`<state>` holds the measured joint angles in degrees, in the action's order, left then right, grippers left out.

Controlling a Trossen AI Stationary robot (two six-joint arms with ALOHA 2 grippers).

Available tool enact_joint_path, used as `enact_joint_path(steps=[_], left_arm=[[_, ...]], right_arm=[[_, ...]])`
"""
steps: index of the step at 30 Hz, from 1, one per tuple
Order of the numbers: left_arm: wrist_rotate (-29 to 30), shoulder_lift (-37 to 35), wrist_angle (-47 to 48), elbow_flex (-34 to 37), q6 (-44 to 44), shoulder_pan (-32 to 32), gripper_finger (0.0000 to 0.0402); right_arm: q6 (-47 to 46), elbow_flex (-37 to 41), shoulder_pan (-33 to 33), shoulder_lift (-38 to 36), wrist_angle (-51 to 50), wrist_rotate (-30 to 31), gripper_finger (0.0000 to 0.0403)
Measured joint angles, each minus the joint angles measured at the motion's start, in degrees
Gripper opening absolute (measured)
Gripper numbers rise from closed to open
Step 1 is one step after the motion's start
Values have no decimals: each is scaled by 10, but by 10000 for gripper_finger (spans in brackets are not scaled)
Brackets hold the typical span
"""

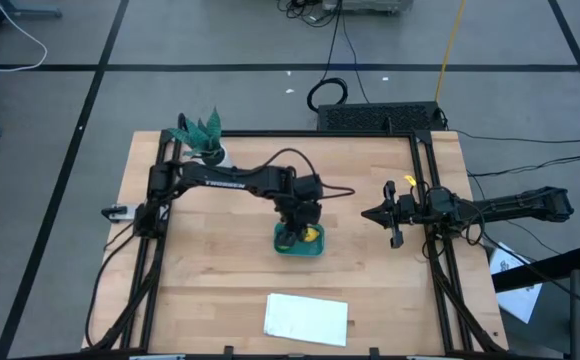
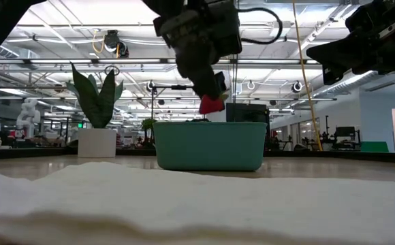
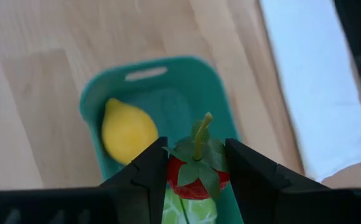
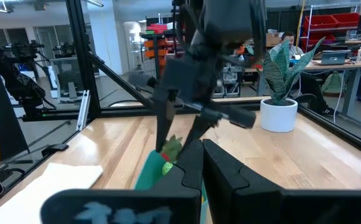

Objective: Pick and placing Produce into tupperware
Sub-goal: Put the strawberry into the blue bin

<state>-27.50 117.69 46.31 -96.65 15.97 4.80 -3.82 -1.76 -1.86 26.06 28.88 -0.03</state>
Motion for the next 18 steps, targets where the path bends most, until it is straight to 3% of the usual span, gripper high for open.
enact_joint_path(steps=[13,18], left_arm=[[7,0,-34,41,29,-27,145],[42,0,-34,41,71,-36,145]], right_arm=[[2,0,0,0,0,0,0],[2,0,0,0,0,0,0]])
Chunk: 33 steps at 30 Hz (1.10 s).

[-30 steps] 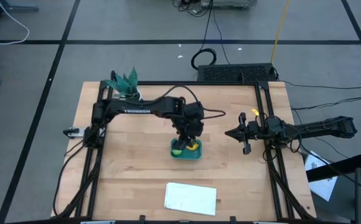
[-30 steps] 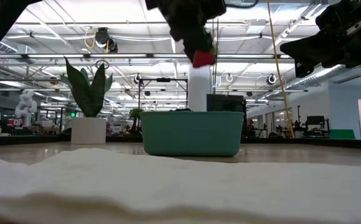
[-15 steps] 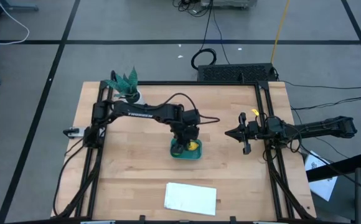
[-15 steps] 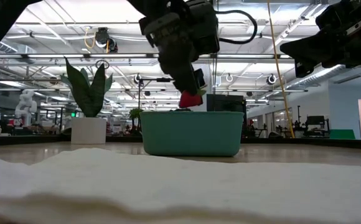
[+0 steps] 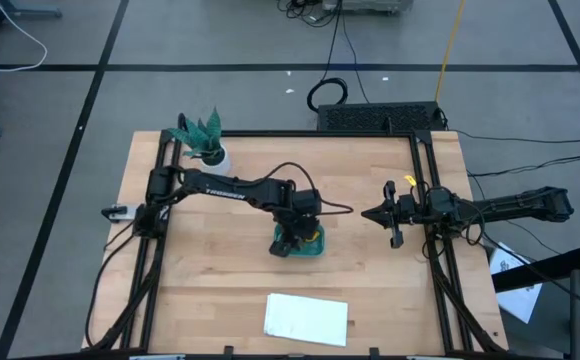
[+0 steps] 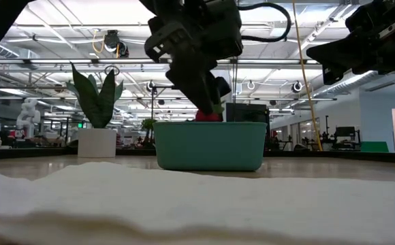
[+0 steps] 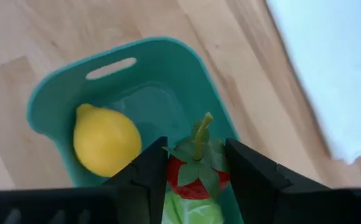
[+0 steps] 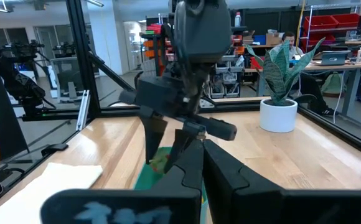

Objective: Pick and placing Produce into tupperware
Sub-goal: Put the strawberry into the blue bin

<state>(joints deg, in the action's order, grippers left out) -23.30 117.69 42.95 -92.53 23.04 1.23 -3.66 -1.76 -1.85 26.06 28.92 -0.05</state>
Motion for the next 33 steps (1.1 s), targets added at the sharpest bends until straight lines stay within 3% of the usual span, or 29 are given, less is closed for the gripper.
enact_joint_path(steps=[9,18,33], left_arm=[[-57,0,2,0,93,2,145],[-92,0,-30,0,-79,21,145],[-91,0,-36,21,-68,61,145]], right_arm=[[-2,0,0,0,0,0,0],[-2,0,0,0,0,0,0],[-2,0,0,0,0,0,0]])
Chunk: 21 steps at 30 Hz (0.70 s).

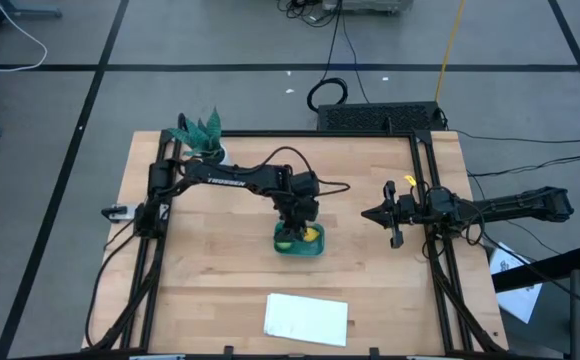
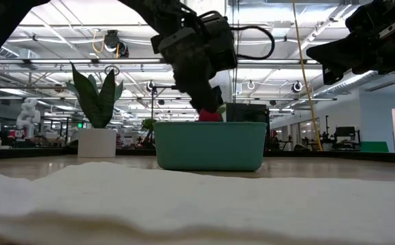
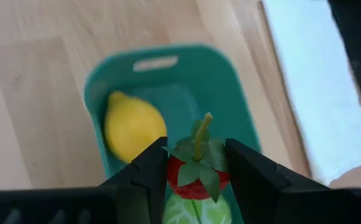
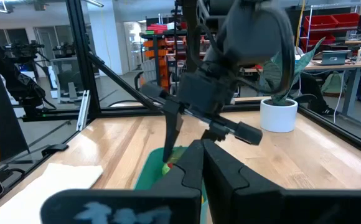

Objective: Pick and placing Produce into tupperware
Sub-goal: Put the strawberry into the blue bin

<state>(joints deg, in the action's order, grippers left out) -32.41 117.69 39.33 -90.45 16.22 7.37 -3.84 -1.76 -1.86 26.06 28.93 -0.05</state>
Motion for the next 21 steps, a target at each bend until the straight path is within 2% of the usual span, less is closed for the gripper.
enact_joint_path(steps=[5,21], left_arm=[[14,0,-9,25,-1,1,145],[44,0,-11,30,57,1,145]], right_arm=[[0,0,0,0,0,0,0],[0,0,0,0,0,0,0]])
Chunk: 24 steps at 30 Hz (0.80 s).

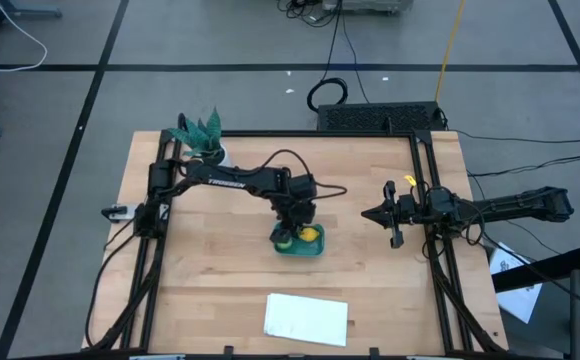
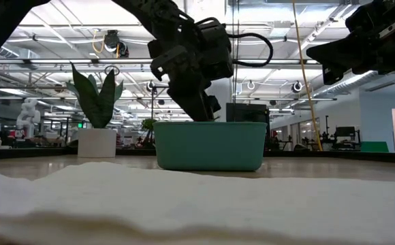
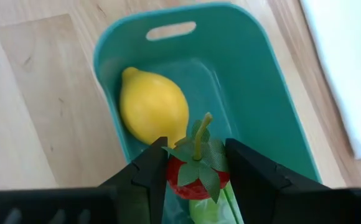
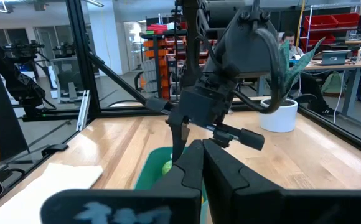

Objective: Pick and placing Produce into tupperware
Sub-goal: Put the strawberry into the blue bin

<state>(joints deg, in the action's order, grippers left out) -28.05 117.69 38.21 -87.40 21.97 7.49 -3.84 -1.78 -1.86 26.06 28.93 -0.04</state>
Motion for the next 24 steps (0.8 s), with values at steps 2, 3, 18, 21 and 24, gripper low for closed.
enact_joint_path(steps=[2,3,18,21,24], left_arm=[[0,0,-5,7,5,-1,145],[0,0,-8,12,5,-1,145],[-4,0,-56,52,23,-1,145],[-4,0,-57,54,19,0,145],[-2,0,-57,54,19,0,145]], right_arm=[[0,0,0,0,0,0,0],[0,0,0,0,0,0,0],[0,0,0,0,0,0,0],[0,0,0,0,0,0,0],[0,0,0,0,0,0,0]])
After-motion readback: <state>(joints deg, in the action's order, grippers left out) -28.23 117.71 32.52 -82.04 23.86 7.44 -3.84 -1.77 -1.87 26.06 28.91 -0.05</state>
